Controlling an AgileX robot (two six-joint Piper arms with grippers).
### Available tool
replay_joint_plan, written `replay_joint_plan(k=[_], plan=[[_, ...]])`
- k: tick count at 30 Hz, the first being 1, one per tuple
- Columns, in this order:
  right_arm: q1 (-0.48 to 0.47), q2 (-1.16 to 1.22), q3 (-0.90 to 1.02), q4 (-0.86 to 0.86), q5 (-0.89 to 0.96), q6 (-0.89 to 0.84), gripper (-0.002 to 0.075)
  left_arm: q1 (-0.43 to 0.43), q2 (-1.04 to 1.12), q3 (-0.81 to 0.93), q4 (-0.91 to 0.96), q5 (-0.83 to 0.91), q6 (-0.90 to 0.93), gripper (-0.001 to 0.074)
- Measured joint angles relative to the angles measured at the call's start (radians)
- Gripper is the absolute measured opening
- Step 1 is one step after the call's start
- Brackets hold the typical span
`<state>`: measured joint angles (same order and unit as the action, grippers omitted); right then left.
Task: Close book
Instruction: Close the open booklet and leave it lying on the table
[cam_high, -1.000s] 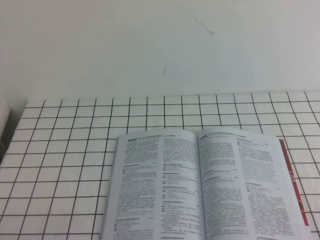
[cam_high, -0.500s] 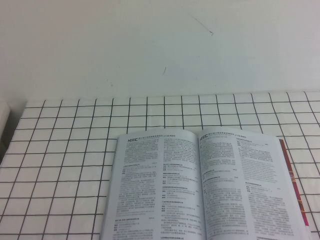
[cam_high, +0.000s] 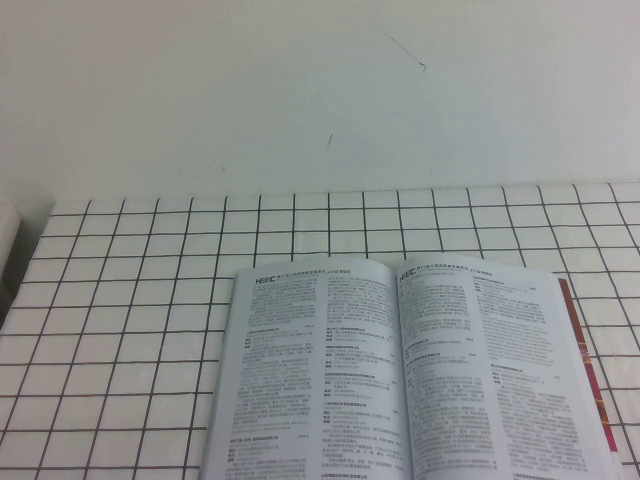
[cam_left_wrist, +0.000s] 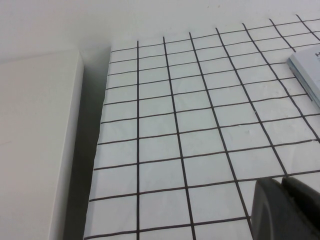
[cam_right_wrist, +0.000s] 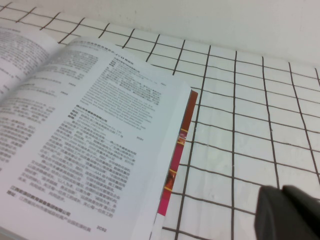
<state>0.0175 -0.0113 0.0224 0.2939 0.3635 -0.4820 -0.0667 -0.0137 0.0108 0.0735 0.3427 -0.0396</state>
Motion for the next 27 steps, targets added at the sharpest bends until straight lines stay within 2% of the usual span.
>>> replay_joint_plan(k=[8, 13, 17, 23, 27], plan=[[0.000, 0.000, 0.000, 0.000, -0.002, 0.000, -0.0003, 0.000, 0.000, 0.000, -0.006, -0.007, 0.000, -0.0003], [0.000, 0.000, 0.006, 0.000, -0.066, 0.000, -0.0003, 0.000, 0.000, 0.011, -0.053, -0.116, 0.000, -0.0004], [0.000, 0.000, 0.006, 0.049, -0.208, 0.000, -0.0003, 0.000, 0.000, 0.011, -0.104, -0.310, -0.026, -0.0004], [0.000, 0.000, 0.006, 0.212, -0.553, 0.000, -0.0003, 0.000, 0.000, 0.011, -0.118, -0.650, -0.117, -0.0004], [0.000, 0.000, 0.006, 0.263, -0.714, 0.000, -0.0003, 0.000, 0.000, 0.011, -0.118, -0.753, -0.129, -0.0003]])
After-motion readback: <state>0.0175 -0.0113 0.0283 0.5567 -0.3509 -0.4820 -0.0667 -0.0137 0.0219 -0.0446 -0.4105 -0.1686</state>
